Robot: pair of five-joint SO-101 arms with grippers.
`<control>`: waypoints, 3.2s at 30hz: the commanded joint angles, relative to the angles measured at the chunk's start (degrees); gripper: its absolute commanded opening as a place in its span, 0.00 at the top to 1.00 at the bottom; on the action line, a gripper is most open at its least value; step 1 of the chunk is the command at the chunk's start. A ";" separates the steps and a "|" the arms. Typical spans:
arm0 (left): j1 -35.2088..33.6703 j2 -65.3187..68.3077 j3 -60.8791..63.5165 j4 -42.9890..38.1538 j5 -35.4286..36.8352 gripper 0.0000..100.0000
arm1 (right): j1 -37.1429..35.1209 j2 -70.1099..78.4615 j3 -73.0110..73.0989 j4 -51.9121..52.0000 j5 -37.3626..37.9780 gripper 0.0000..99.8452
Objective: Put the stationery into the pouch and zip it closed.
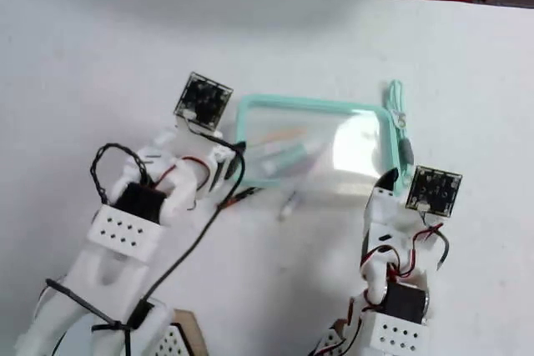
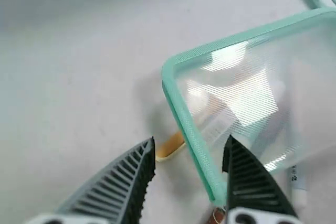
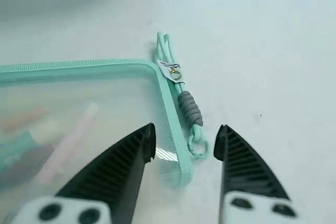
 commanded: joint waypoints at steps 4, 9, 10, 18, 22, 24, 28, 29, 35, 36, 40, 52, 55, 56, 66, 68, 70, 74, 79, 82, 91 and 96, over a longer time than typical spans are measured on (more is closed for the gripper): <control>-4.88 -0.04 -0.35 -3.25 4.04 0.78 | 0.13 -0.57 0.53 2.51 15.74 0.81; -4.62 0.04 -0.44 -2.73 4.22 0.78 | -0.04 -0.57 0.35 2.77 15.65 0.81; -4.79 0.04 -0.79 -2.81 4.22 0.78 | -0.04 -0.48 0.26 2.77 15.65 0.81; -4.97 18.42 -12.75 3.08 4.57 0.78 | -0.13 -0.13 -2.81 6.99 15.47 0.81; -4.62 26.33 -20.40 8.44 4.66 0.82 | 0.13 -0.13 -5.27 10.59 15.47 0.81; -4.79 27.03 -20.66 8.18 4.66 0.82 | 0.13 -0.13 -6.15 11.65 15.47 0.81; -5.14 26.95 -18.11 4.66 4.57 0.82 | -0.13 -0.13 -6.51 11.65 15.74 0.81; -5.14 26.95 -17.32 3.43 4.48 0.82 | -0.13 -0.13 -6.51 11.56 15.74 0.81; -5.14 26.95 -13.63 -3.08 4.40 0.82 | -0.48 1.45 -10.55 11.74 15.56 0.81; -5.14 26.95 -13.54 -3.34 4.40 0.82 | -1.45 3.03 -11.78 11.74 15.56 0.81; -5.14 26.95 -13.54 -3.52 4.13 0.82 | -5.76 14.81 -18.02 10.68 15.47 0.81; -8.75 27.38 -13.54 -6.07 4.48 0.82 | -0.75 62.81 -50.90 10.07 11.78 0.81; -9.10 27.47 -13.45 -6.51 4.57 0.82 | 3.03 73.19 -58.02 9.98 11.96 0.81; -8.92 27.47 -13.45 -6.42 4.57 0.82 | 3.74 76.79 -60.31 10.07 11.96 0.81; -8.84 27.47 -13.45 -6.42 4.40 0.82 | 4.35 107.12 -75.25 10.15 12.22 0.81; -8.92 27.47 -13.45 -6.51 4.40 0.82 | 4.18 109.58 -76.31 10.15 12.22 0.81; -8.92 27.47 -13.45 -6.51 4.40 0.82 | 4.00 110.11 -76.57 10.07 12.22 0.81; -8.92 27.47 -13.45 -6.51 4.48 0.82 | 3.91 110.37 -77.80 9.10 12.22 0.81; -8.92 27.47 -13.45 -6.42 4.48 0.82 | 3.38 110.73 -82.20 9.01 12.22 0.81; -8.92 27.47 -13.45 -6.51 4.48 0.82 | 3.30 110.73 -83.96 9.01 12.22 0.81; -8.84 27.47 -13.45 -6.77 4.40 0.82 | 1.63 112.92 -83.52 8.92 12.31 0.81; -8.84 27.47 -13.45 -6.77 4.40 0.82 | 1.10 119.25 -85.27 8.04 12.31 0.81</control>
